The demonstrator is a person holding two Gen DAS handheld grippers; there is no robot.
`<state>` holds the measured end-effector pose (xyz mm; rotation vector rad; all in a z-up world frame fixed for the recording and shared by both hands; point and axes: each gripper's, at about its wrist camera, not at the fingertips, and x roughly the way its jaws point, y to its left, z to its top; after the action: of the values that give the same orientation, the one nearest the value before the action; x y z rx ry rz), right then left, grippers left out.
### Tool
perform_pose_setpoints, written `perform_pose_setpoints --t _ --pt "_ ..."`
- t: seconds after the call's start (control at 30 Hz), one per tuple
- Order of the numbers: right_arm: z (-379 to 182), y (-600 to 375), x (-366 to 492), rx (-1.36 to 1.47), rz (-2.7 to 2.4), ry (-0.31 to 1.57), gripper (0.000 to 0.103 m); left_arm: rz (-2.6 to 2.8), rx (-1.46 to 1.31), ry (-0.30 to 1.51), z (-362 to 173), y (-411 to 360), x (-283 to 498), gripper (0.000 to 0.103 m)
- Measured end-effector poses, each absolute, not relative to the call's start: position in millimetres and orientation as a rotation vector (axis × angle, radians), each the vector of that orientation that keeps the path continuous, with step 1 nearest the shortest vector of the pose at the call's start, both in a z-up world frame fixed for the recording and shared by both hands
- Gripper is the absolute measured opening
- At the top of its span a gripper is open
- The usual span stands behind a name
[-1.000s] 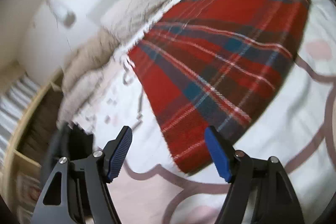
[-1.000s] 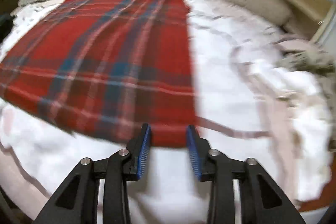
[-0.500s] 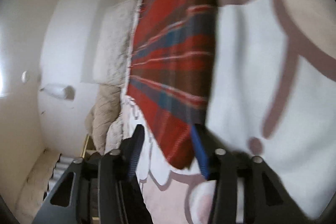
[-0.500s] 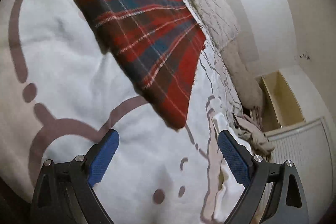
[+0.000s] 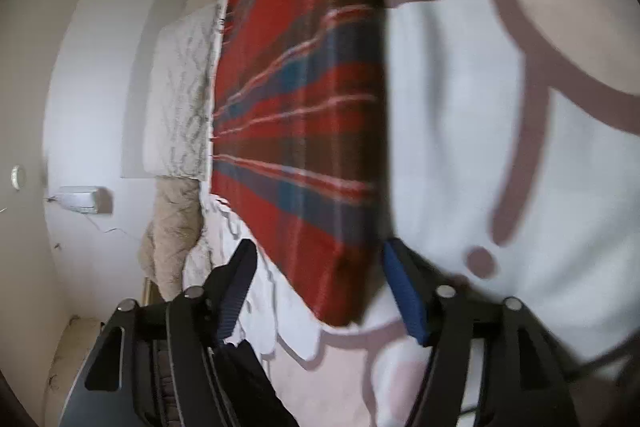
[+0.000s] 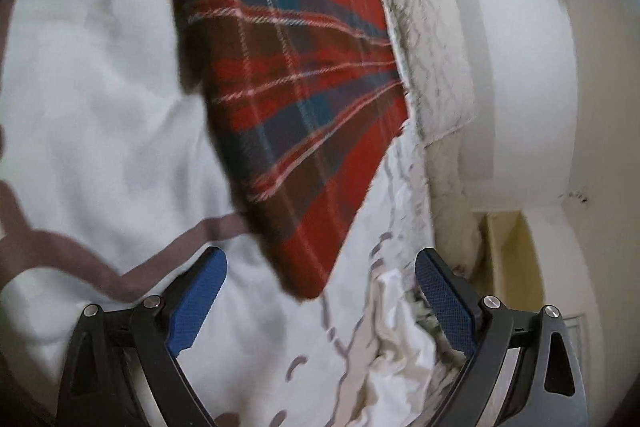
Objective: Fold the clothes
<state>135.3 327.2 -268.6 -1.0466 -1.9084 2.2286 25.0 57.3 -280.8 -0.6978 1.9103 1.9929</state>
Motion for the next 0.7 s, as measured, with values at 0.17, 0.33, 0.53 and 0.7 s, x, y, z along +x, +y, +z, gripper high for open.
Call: perform_pose_setpoints --t 0.17,0.33,0.53,0.7 --pt "-274 323 131 -0.917 2.184 -1.953 0.095 2.052 -0.626 1.962 -287 62 13 0.067" --pt "-276 327 127 -0.83 2.177 -1.973 0.095 2.082 -0.567 1.967 -282 53 15 0.067" --pt "-274 338 129 -0.774 2.235 -2.012 0.095 2.06 -0.556 1.964 -280 40 27 0.067" --pt "-284 335 118 -0.762 2.193 -2.067 0.095 2.022 -0.549 1.973 -288 42 33 0.059"
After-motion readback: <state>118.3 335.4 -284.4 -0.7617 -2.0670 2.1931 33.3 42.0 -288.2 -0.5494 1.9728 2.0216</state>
